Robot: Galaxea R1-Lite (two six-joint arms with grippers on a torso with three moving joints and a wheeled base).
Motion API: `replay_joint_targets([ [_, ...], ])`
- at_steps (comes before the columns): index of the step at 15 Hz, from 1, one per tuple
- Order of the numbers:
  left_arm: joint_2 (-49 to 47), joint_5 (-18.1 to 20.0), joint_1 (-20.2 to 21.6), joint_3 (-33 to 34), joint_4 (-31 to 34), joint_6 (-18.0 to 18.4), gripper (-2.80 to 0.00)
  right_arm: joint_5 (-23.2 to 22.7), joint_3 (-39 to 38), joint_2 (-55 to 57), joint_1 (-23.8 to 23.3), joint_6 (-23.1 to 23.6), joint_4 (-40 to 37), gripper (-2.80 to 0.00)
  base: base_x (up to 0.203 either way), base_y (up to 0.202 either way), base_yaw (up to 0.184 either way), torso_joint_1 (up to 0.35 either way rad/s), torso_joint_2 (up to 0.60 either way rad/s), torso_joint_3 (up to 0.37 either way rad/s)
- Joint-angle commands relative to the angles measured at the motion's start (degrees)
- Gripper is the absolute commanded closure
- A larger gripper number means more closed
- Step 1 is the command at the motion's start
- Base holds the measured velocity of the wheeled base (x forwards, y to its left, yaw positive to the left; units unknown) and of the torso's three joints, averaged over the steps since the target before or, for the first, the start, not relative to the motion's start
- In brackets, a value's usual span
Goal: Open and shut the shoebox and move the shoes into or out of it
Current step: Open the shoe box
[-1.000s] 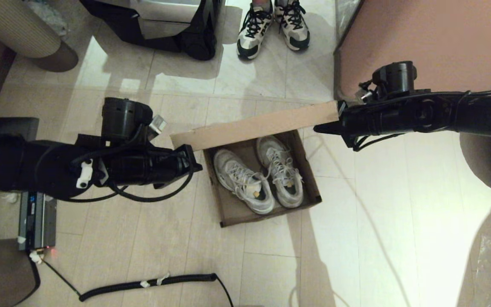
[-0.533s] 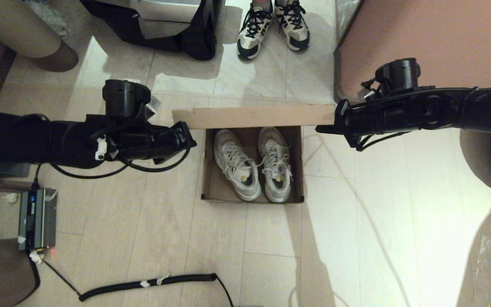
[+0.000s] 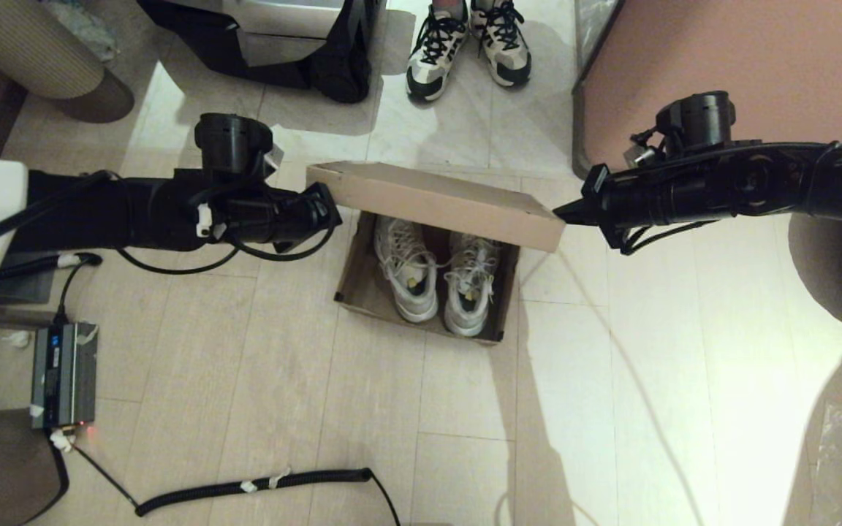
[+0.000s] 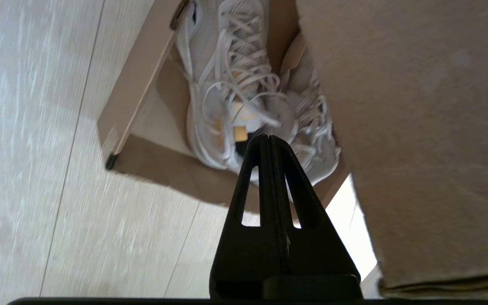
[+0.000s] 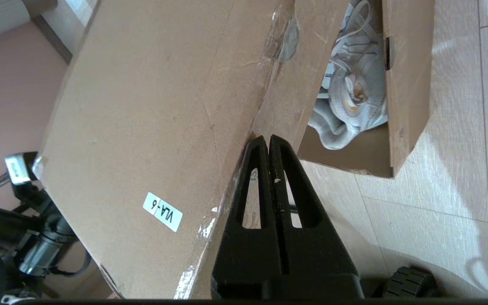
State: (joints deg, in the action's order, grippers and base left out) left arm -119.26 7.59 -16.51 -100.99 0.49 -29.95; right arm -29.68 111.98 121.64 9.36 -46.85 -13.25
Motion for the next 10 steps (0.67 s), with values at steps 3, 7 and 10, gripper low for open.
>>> replay_joint_targets([
  [3, -2.1, 0.1, -0.2, -5.6, 2.0, -0.2, 0.0, -0.2, 0.0, -0.1, -1.1, -0.2, -1.0, 0.0, 0.0, 0.0, 0.0, 0.0, 0.0, 0.0],
  [7, -2.1, 0.2, -0.8, -9.7, 4.2, -0.2, 0.0, -0.2, 0.0, -0.2, -1.5, -0.1, -1.3, 0.0, 0.0, 0.0, 0.0, 0.0, 0.0, 0.0],
  [10, -0.8, 0.2, -1.6, -9.7, 4.1, -0.2, 0.0, -0.2, 0.0, -0.3, -1.6, 0.0, -1.3, 0.0, 0.0, 0.0, 0.0, 0.0, 0.0, 0.0],
])
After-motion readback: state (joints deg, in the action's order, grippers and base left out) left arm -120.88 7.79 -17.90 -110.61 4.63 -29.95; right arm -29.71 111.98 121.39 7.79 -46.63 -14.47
